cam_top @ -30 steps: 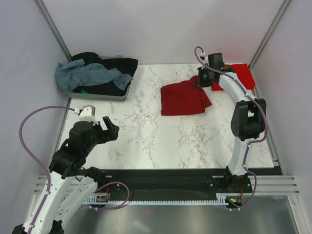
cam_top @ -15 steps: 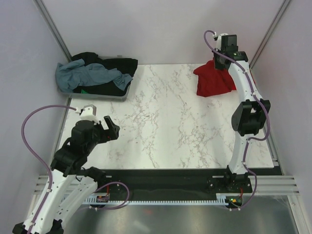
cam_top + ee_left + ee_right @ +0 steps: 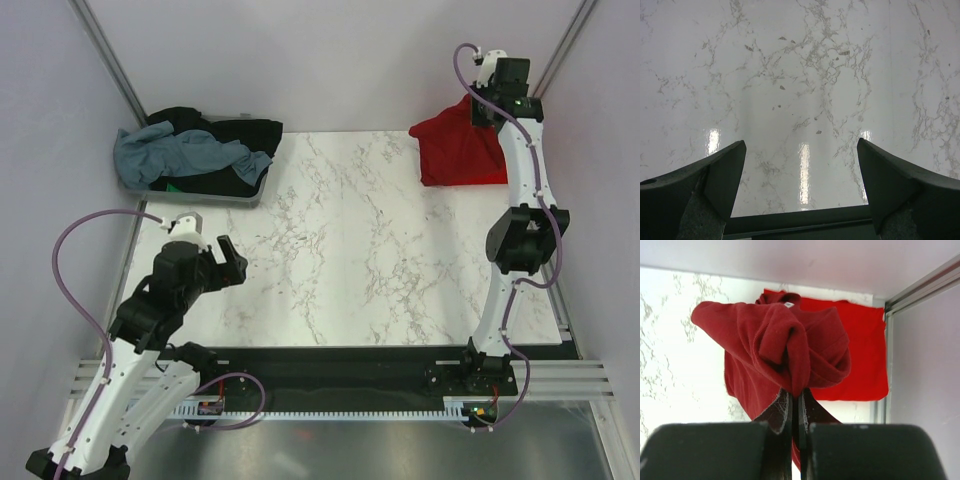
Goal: Fold and stack the t-shirts
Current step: Neatly place the folded tshirt to the corner
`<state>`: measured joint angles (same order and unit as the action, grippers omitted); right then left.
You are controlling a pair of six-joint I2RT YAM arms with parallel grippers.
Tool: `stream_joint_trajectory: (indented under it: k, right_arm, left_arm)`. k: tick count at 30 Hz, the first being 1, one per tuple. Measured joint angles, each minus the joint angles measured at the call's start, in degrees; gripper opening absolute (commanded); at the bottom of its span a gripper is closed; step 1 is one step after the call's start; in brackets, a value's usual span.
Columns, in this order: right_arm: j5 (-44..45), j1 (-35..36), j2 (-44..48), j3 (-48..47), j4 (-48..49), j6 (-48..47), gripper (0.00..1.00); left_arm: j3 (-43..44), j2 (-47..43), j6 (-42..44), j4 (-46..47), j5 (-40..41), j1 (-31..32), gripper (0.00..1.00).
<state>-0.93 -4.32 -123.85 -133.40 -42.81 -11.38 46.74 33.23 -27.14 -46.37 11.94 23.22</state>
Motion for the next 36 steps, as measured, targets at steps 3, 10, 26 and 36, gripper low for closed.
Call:
stream_joint_trajectory:
  k: [3,10,26,36]
  right_arm:
    - [-1.88,-1.49,0.00,-1.18,0.37,0.00,0.00]
    - [-4.76,-2.99,-3.15,-2.82,0.39,0.07,0.00]
    - [-4.63,-5.68,-11.17,-4.11,8.17,-0.13,0.00]
    - [11.74,-5.90,-25.20,-7.13,26.40,0.87,0.98]
  left_arm:
    - [0.00,0.59,0.00,0.04,0.00,0.00,1.00]
    - [0.00,1.55,0.00,0.11,0.00,0.00,1.00]
    - [0.00,2.86,0.00,0.22,0.02,0.00,1.00]
    - [0.00,3.26,0.00,0.20,0.20,0.00,1.00]
